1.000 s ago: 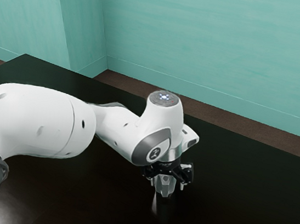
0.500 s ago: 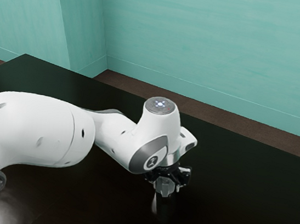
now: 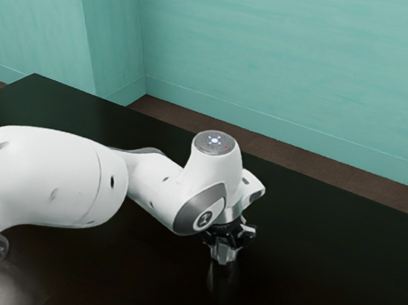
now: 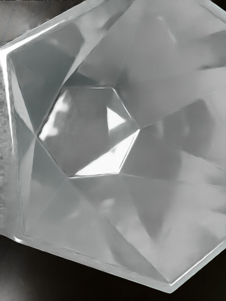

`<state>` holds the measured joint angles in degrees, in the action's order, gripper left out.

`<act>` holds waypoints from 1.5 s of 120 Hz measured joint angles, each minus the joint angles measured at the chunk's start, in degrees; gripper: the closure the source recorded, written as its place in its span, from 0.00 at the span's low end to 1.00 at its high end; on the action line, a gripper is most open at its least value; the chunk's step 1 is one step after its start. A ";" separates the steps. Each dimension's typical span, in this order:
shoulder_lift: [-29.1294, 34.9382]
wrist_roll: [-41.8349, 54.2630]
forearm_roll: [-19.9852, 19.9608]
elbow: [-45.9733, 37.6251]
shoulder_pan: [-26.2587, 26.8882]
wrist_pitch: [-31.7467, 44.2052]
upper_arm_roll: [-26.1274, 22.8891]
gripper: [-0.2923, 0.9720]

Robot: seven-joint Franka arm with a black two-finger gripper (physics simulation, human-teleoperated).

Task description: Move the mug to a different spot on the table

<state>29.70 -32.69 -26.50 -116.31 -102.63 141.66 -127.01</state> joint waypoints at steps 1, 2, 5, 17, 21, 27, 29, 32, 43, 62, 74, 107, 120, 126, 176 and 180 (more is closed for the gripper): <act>0.02 0.00 0.00 -0.01 0.05 0.00 0.05 0.66; 0.03 -0.01 0.01 -0.02 0.10 0.01 0.09 0.67; 0.09 -0.03 0.04 -0.04 0.22 0.02 0.20 0.67; 0.85 -0.16 0.20 -0.46 0.53 0.12 0.86 0.68; 1.06 -0.22 0.27 -0.61 0.60 0.16 1.03 0.68; 1.22 -0.28 0.40 -0.71 0.75 0.46 1.19 0.68; 1.25 -0.30 0.44 -0.73 0.87 0.60 1.36 0.68; 1.29 -0.31 0.49 -0.75 1.42 0.79 2.09 0.68; 1.34 -0.39 0.71 -0.78 3.21 1.36 4.80 0.69; 1.57 -0.53 0.98 -2.09 8.55 2.17 11.52 0.71; 1.52 -0.59 1.29 -4.06 12.49 2.85 16.90 0.72; 1.32 -0.25 1.68 -15.21 26.56 4.57 31.40 0.76; 1.37 -0.09 1.66 -20.24 34.02 5.85 38.75 0.76; 1.41 0.02 1.64 -22.24 36.71 6.66 41.32 0.77; 1.91 1.57 1.21 -33.09 43.30 14.85 47.76 0.76; 1.93 1.70 1.19 -33.58 43.34 15.40 47.91 0.76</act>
<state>31.63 -30.98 -25.31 -149.89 -59.29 157.06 -79.10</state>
